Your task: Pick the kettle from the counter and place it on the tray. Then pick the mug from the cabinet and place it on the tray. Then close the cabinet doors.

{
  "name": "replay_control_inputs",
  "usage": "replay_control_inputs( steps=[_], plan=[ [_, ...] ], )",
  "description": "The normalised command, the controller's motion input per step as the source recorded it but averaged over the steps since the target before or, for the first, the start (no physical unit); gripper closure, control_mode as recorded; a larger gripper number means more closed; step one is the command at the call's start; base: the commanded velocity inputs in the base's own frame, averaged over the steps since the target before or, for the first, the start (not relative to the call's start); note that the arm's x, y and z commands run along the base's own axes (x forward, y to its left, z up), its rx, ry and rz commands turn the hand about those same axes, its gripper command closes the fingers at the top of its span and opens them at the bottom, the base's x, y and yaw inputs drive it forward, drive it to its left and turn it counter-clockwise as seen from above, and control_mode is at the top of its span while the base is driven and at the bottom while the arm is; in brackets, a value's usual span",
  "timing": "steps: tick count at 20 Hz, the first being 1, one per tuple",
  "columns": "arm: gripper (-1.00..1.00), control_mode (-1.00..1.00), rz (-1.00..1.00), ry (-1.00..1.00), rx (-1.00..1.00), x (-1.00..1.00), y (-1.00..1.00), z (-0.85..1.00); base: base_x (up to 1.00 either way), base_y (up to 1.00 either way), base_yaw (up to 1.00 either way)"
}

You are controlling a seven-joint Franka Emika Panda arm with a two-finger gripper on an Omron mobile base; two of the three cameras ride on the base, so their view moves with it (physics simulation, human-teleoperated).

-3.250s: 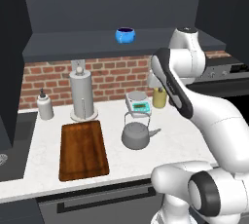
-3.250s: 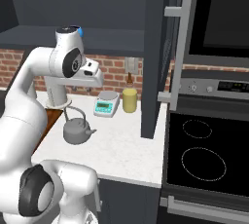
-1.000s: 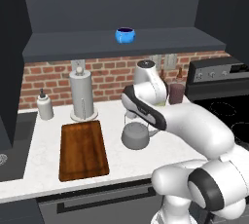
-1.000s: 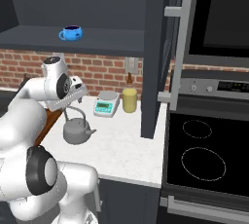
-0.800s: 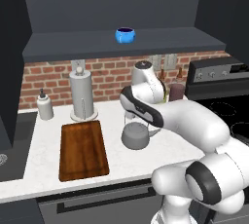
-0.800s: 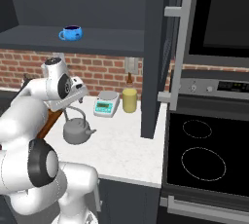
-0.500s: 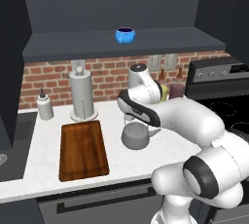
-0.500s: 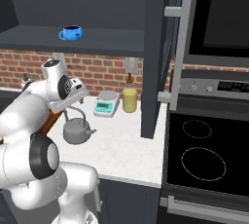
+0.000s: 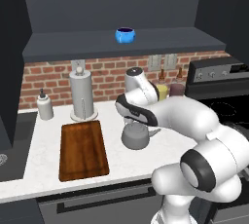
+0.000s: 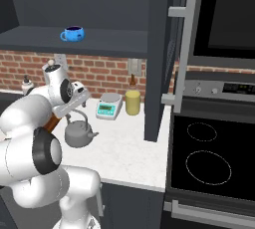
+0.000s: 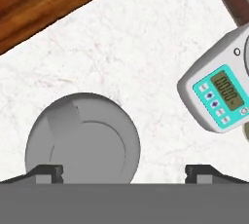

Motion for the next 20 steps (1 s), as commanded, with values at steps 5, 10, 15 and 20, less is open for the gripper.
replay_control_inputs(
  steps=[5, 10, 15, 20],
  plan=[
    [-1.0, -1.0, 0.08, 0.0, -0.01, 0.02, 0.0, -0.09, 0.0, 0.0, 0.0],
    [1.0, -1.0, 0.08, 0.0, 0.0, -0.15, 0.0, -0.15, 0.0, 0.0, 0.0],
    [1.0, -1.0, 0.06, 0.0, -0.05, -0.04, 0.0, -0.07, 0.0, 0.0, 0.0],
    [1.0, -1.0, 0.04, 0.0, -0.09, -0.01, 0.0, -0.03, 0.0, 0.0, 0.0]
  ],
)
